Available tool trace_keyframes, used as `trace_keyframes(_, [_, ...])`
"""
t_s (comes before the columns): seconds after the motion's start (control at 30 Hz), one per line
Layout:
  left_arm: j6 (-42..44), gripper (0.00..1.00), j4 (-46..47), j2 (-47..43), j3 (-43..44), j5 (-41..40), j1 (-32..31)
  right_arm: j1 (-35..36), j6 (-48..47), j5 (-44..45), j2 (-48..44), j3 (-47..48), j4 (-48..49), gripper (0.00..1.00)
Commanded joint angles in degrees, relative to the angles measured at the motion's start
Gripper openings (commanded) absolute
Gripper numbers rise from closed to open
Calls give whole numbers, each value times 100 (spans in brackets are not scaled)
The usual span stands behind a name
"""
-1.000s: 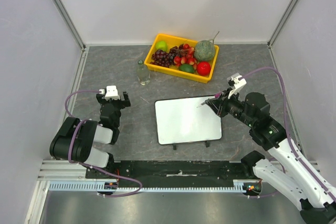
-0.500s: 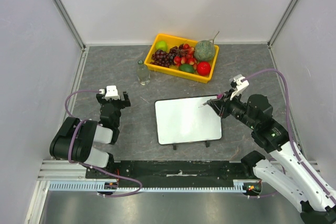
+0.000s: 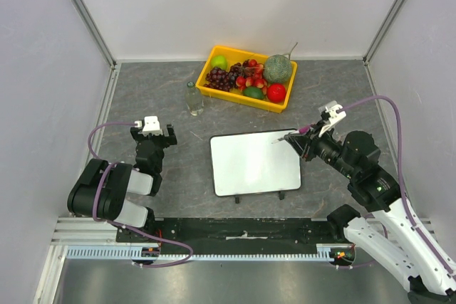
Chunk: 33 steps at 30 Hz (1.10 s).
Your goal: Write a sentence on the whiteboard
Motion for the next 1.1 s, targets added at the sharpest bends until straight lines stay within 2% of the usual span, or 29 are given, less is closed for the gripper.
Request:
trace_keyframes(0.0, [40, 100, 186, -14, 124, -40, 31, -22, -113, 132, -93, 204, -105, 0])
trace_keyframes(1.07, [39, 100, 151, -5, 133, -23, 49, -22, -245, 290, -348, 81, -158, 0])
